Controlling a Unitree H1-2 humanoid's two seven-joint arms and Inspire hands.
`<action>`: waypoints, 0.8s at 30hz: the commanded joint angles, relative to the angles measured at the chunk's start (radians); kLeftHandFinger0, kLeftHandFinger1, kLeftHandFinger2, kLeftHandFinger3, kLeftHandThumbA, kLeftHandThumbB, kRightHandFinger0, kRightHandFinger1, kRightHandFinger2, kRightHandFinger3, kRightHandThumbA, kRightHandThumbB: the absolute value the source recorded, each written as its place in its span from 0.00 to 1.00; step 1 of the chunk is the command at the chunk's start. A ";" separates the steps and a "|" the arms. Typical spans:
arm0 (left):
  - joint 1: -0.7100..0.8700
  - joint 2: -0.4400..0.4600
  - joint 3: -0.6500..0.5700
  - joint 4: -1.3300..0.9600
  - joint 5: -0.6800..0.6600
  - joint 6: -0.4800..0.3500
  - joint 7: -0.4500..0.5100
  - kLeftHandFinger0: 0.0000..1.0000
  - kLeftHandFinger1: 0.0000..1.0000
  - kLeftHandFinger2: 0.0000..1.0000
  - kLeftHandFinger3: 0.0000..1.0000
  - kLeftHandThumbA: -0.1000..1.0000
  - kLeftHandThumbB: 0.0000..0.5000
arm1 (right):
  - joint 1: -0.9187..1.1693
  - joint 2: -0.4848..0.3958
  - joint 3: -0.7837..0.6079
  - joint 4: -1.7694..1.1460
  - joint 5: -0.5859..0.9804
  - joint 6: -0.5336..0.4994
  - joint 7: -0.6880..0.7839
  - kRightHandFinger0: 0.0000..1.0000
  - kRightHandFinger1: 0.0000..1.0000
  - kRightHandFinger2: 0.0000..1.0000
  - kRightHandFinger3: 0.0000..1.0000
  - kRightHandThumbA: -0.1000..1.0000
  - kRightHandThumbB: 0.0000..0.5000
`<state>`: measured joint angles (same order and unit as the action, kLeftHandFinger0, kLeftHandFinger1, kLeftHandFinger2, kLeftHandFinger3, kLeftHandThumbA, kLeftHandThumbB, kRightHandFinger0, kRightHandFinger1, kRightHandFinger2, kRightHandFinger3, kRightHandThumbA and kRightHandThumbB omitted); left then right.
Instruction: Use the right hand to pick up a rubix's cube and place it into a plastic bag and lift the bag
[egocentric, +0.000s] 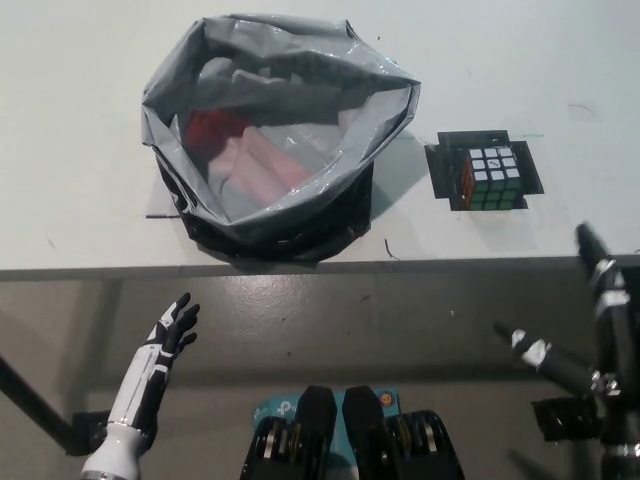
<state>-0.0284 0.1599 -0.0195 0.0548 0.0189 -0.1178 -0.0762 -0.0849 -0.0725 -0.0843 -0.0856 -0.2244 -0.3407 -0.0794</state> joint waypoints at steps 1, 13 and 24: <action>-0.003 0.009 -0.007 -0.039 0.014 -0.053 -0.011 1.00 1.00 1.00 1.00 1.00 0.46 | -0.133 0.018 -0.035 -0.050 -0.191 0.080 -0.116 1.00 1.00 1.00 1.00 1.00 0.88; -0.013 0.010 -0.002 -0.043 0.000 -0.037 -0.014 1.00 1.00 1.00 1.00 1.00 0.45 | -0.420 0.023 -0.028 0.276 -0.180 0.157 -0.195 1.00 1.00 1.00 1.00 1.00 0.85; -0.014 0.010 -0.002 -0.045 0.004 -0.050 -0.011 1.00 1.00 1.00 1.00 1.00 0.45 | -0.640 0.042 -0.024 0.655 -0.147 0.109 -0.326 1.00 1.00 1.00 1.00 0.93 0.79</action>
<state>-0.0303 0.1598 -0.0269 0.0397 0.0292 -0.1237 -0.0768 -0.6359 -0.0392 -0.1092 0.5082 -0.3814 -0.1989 -0.3161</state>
